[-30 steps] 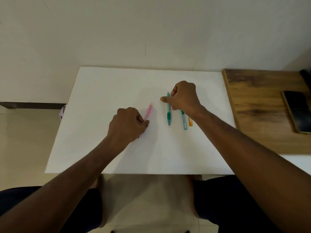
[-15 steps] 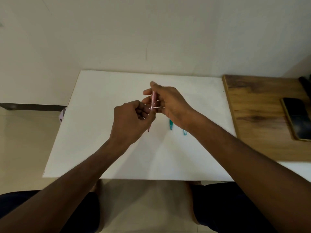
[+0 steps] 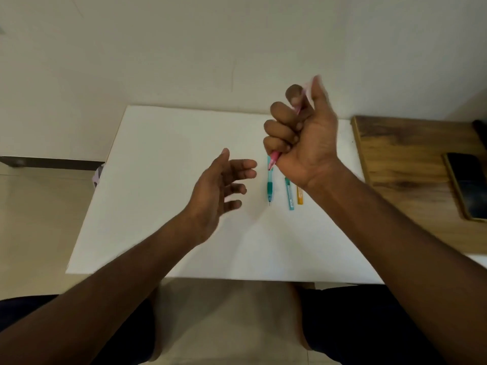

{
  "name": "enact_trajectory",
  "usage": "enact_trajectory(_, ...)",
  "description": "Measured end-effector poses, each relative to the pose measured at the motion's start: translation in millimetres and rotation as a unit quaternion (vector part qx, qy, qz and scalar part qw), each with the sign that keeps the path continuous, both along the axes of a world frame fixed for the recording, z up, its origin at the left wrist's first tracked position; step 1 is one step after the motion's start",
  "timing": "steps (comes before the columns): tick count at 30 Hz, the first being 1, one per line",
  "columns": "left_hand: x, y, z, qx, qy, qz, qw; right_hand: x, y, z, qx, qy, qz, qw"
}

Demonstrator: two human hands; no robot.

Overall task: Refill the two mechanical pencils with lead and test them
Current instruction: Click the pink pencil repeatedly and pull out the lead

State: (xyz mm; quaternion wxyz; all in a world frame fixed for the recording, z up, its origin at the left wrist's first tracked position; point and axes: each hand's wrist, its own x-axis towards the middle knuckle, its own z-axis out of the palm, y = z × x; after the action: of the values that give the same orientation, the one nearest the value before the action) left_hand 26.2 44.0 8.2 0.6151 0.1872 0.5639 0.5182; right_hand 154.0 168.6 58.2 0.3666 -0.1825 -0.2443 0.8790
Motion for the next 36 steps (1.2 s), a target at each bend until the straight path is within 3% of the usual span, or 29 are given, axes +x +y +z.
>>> enact_trajectory(3, 17, -9, -4, 0.002, -0.133, -0.026, 0.991, 9, 0, 3, -0.025, 0.052, 0.012, 0.998)
enact_trajectory(5, 24, -13, -6, 0.026, -0.153, -0.052, 0.987, 11, -1, 5, -0.017, 0.053, 0.007, 0.998)
enact_trajectory(7, 24, -11, -7, 0.039, -0.104, -0.061, 0.992, 11, -2, 9, -0.011, 0.051, -0.005, 0.999)
enact_trajectory(9, 14, -5, -8, 0.048, 0.105, -0.085, 0.990, 12, -2, 13, -0.008, 0.050, -0.022, 0.998)
enact_trajectory(10, 5, -3, -9, 0.055, 0.278, -0.108, 0.953, 12, -2, 15, -0.003, 0.049, -0.029, 0.998)
enact_trajectory(12, -13, -3, -22, 0.050, 0.596, -0.176, 0.782, 13, -1, 19, 0.011, 0.047, -0.037, 0.998)
enact_trajectory(13, -18, -6, -28, 0.040, 0.678, -0.208, 0.704, 13, -2, 21, 0.015, 0.049, -0.042, 0.998)
enact_trajectory(14, -20, -8, -36, 0.027, 0.711, -0.242, 0.659, 14, -3, 22, 0.014, 0.053, -0.048, 0.997)
enact_trajectory(15, -20, -11, -42, 0.012, 0.715, -0.275, 0.643, 14, -4, 22, 0.010, 0.057, -0.053, 0.997)
enact_trajectory(18, -15, -17, -61, -0.022, 0.693, -0.329, 0.641, 13, -5, 24, 0.006, 0.057, -0.052, 0.997)
enact_trajectory(29, -12, -16, -70, -0.026, 0.717, -0.334, 0.611, 13, -7, 27, 0.023, 0.030, -0.019, 0.999)
enact_trajectory(36, -12, -15, -69, -0.031, 0.719, -0.332, 0.609, 10, -10, 29, 0.038, 0.018, -0.002, 0.999)
